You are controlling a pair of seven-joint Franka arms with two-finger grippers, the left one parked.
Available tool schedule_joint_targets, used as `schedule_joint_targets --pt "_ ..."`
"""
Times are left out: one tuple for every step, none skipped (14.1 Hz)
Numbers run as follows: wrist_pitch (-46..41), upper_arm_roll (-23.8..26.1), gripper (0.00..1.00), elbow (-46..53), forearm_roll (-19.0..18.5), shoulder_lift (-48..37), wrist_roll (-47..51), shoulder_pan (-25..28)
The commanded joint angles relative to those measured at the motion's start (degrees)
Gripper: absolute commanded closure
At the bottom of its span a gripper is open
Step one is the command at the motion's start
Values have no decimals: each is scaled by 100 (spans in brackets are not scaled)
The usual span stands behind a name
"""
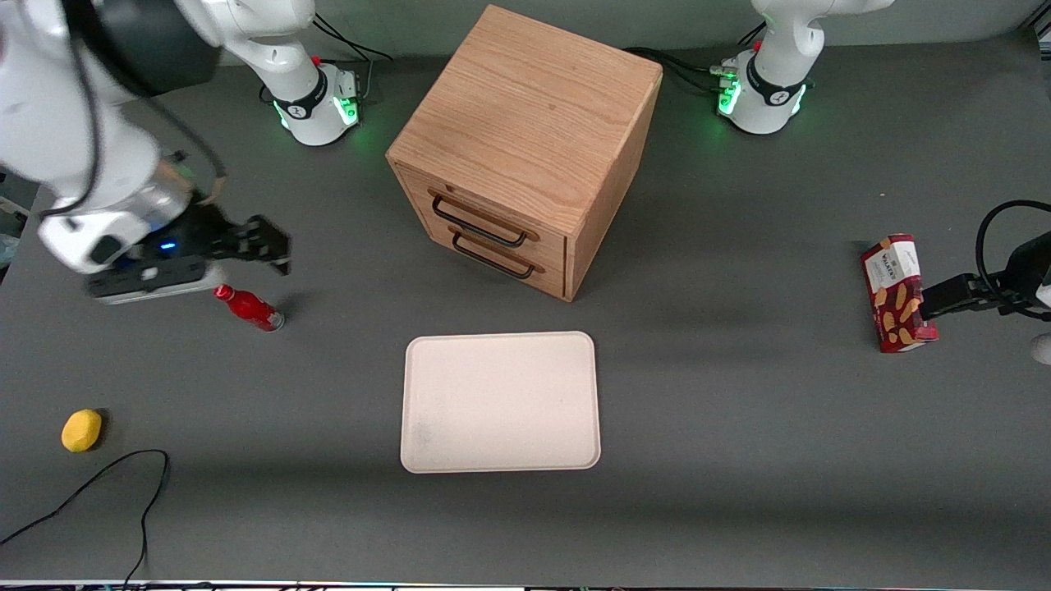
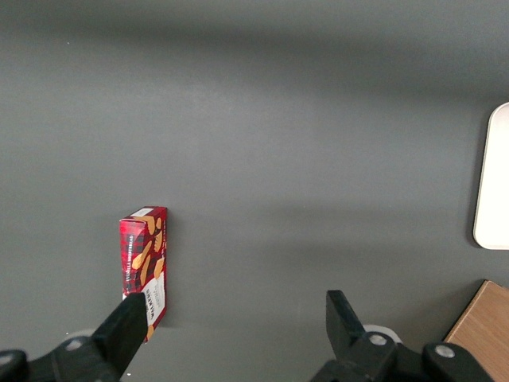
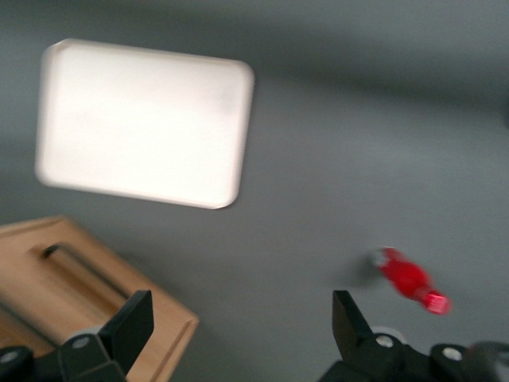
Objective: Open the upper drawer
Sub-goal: 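Move the right gripper toward the upper drawer's black handle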
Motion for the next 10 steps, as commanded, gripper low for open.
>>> schedule_joint_targets --pt "-129 632 0 166 281 179 -451 -25" --pt "-129 894 0 174 255 241 -836 -25" --pt "-129 1028 0 166 246 328 -1353 -25" --pt "-138 1098 0 174 263 442 -2046 -16" --pt "-138 1299 0 157 237 522 -2636 -16" --pt "-138 1353 0 131 254 575 -2999 -16" --pt "-147 1371 0 139 281 688 -3237 -16" --pt "-138 1398 0 122 290 768 -3318 -8" --pt "-138 1415 0 104 299 899 -3327 1" --pt "-138 1442 0 87 412 1014 -3336 62"
